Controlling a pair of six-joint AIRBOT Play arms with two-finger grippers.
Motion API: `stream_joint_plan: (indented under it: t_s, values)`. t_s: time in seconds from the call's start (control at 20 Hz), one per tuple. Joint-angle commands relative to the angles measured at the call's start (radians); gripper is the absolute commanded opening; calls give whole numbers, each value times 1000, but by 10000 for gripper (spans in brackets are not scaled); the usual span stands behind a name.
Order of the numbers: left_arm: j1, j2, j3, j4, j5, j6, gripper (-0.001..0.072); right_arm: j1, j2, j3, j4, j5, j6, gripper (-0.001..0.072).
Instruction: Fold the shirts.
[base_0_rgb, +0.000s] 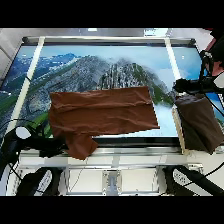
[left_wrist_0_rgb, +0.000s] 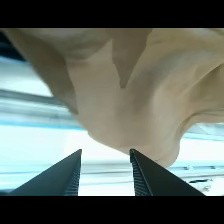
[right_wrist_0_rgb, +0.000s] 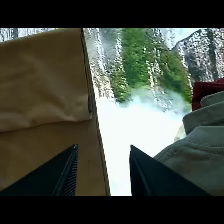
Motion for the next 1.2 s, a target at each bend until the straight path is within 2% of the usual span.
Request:
stream_joint_plan:
  t_s: [0.0, 0.05, 0.55, 0.6, 0.65, 0.8, 0.85, 0.9, 0.95, 1.15]
  values:
    - [-21, -5, -22, 54, -13, -17, 343, 0, 1, 1, 20, -1, 1, 390]
    - [-42, -16, -31, 50, -9, -47, 343, 0, 1, 1, 24, -1, 1, 390]
    - [-77, -187, -30, -30, 209, -46, 334, 0, 1, 1, 43, 4, 1, 389]
    - [-77, -199, -30, -32, 209, -40, 236, 0, 1, 1, 43, 4, 1, 390]
    - [-77, -209, -32, -32, 210, -27, 201, 0, 1, 1, 43, 4, 0, 389]
    - [-77, -216, -47, -37, 206, -27, 200, 0, 1, 2, 43, 5, 1, 389]
    - [-77, -216, -51, -41, 205, -27, 166, 0, 1, 1, 44, 5, 1, 389]
    - [-77, -216, -50, -48, 205, -26, 58, 0, 1, 2, 44, 6, 1, 389]
    - [-77, -216, -50, -56, 209, -11, 10, 0, 1, 2, 44, 7, 1, 389]
    - [-77, -216, -41, -84, 216, 51, 10, 0, 1, 1, 43, 41, 0, 389]
